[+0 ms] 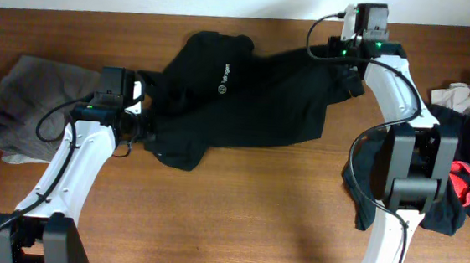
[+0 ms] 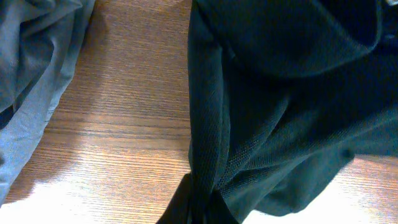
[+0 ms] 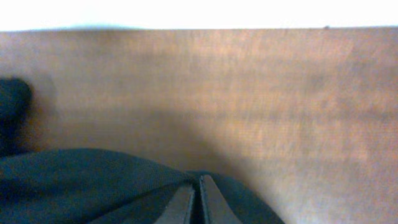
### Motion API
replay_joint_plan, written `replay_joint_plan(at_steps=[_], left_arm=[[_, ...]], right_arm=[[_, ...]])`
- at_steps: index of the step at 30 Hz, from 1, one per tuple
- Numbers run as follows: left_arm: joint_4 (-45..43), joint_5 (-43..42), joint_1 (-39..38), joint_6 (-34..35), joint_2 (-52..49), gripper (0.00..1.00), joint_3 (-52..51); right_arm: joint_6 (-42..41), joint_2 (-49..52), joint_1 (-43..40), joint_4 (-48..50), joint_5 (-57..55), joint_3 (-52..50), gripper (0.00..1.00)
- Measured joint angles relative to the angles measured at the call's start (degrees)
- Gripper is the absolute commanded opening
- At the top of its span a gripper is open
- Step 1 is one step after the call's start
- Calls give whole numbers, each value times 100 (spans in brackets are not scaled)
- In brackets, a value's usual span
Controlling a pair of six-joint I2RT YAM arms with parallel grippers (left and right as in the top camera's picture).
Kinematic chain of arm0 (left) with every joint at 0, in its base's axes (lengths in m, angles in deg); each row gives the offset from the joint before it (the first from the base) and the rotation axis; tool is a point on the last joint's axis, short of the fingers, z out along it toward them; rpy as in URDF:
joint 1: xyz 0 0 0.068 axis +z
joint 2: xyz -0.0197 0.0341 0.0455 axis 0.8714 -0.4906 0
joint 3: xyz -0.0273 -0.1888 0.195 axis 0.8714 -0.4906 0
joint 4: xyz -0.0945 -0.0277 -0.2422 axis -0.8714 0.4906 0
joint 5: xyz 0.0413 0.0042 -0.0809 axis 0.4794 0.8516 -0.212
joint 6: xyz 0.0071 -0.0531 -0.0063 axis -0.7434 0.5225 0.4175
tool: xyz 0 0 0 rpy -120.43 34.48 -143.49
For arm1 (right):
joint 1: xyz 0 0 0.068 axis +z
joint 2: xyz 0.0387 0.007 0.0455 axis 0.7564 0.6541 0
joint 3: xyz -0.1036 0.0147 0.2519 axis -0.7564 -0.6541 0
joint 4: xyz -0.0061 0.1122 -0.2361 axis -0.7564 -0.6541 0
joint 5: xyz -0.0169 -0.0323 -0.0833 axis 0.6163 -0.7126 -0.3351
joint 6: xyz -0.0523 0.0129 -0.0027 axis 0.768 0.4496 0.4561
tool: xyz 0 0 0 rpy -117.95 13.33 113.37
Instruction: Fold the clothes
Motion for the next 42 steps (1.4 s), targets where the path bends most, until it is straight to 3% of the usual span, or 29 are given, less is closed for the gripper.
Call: replay_joint_plan(at_steps=[1, 3, 7, 9, 13, 17, 21, 23, 35, 37, 39, 42], left_arm=[[-11, 0, 0, 0, 0, 1, 0], [-11, 0, 0, 0, 0, 2, 0], [-2, 0, 0, 0, 0, 2, 0], [2, 0, 0, 0, 0, 1, 0], [7, 2, 0, 0, 0, 1, 0], [-4, 0, 0, 0, 0, 2, 0], [-13, 0, 0, 0, 0, 2, 0], [-15, 0, 0, 0, 0, 1, 0], [-35, 0, 0, 0, 0, 2, 0], [-48, 2, 0, 0, 0, 2, 0], [-52, 0, 0, 0, 0, 2, 0], [-52, 0, 0, 0, 0, 2, 0]], right_arm=[[-2, 0, 0, 107, 0, 4, 23], [-2, 0, 0, 254, 0, 4, 66], [15, 0, -2, 389, -22, 11, 95], [39, 0, -7, 164, -22, 13, 99], [63, 0, -7, -844, -37, 46, 95], [63, -74, -7, -2625, 72, 98, 86], [-35, -269, -7, -3755, 136, 70, 67], [-72, -345, -7, -3794, 232, -28, 62], [-260, -398, -4, -2693, 1121, -1628, 61], [-356, -450, -7, -2455, 1196, -1759, 50], [-417, -498, -7, -2197, 1276, -1908, 24], [-485, -509, -7, -2151, 1432, -2065, 7]])
